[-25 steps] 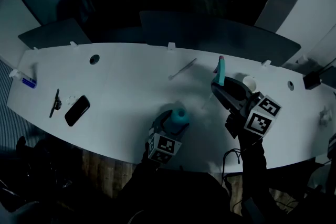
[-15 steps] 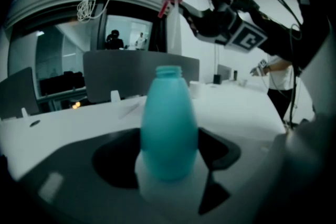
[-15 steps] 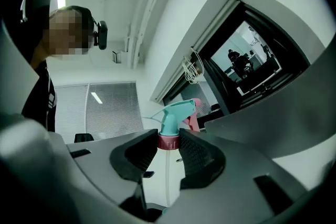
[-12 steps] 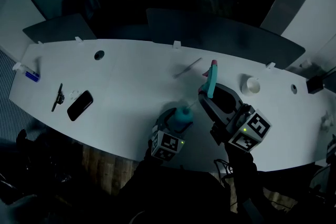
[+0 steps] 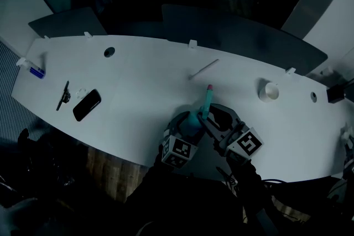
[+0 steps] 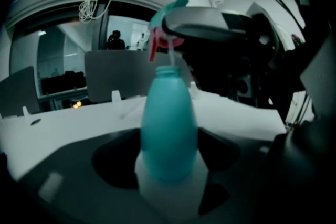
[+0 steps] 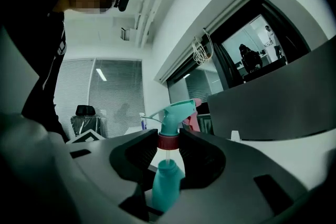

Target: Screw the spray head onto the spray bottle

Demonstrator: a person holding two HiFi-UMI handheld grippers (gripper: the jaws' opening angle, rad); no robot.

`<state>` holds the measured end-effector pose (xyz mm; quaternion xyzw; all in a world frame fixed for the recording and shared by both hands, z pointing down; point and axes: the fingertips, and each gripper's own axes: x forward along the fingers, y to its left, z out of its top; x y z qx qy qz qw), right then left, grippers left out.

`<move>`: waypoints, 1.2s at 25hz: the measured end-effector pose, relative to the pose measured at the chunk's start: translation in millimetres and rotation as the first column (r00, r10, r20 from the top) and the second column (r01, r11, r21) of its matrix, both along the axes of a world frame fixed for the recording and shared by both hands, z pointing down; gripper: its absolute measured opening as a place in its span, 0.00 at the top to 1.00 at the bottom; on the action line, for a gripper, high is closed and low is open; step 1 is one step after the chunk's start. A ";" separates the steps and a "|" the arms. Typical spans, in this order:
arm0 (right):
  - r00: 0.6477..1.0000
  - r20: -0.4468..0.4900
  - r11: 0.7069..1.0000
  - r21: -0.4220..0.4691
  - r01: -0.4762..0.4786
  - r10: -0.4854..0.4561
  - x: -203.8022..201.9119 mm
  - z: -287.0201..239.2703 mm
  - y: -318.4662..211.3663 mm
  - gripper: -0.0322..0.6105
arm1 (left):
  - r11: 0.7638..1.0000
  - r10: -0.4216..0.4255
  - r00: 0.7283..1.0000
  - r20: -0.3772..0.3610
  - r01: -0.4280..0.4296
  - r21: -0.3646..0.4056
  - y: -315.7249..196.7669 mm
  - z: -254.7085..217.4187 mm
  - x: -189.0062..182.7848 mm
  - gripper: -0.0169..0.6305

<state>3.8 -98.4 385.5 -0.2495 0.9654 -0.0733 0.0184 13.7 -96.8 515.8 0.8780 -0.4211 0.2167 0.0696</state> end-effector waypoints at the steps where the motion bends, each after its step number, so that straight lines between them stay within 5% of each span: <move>1: 1.000 -0.011 1.000 0.003 0.002 -0.002 -1.6 4.3 0.8 0.74 | 1.000 -0.001 1.000 0.000 0.001 0.001 -0.1 -0.2 -0.3 0.44; 19: 0.995 -0.101 0.994 0.114 -0.004 0.015 -8.5 35.7 5.7 0.74 | 1.000 0.000 1.000 -0.003 0.000 0.001 -1.1 1.7 0.3 0.44; 30: 0.992 -0.125 1.000 0.024 -0.005 0.008 -9.5 33.2 8.7 0.73 | 1.000 0.003 1.000 -0.003 -0.003 0.000 -0.1 0.3 0.3 0.44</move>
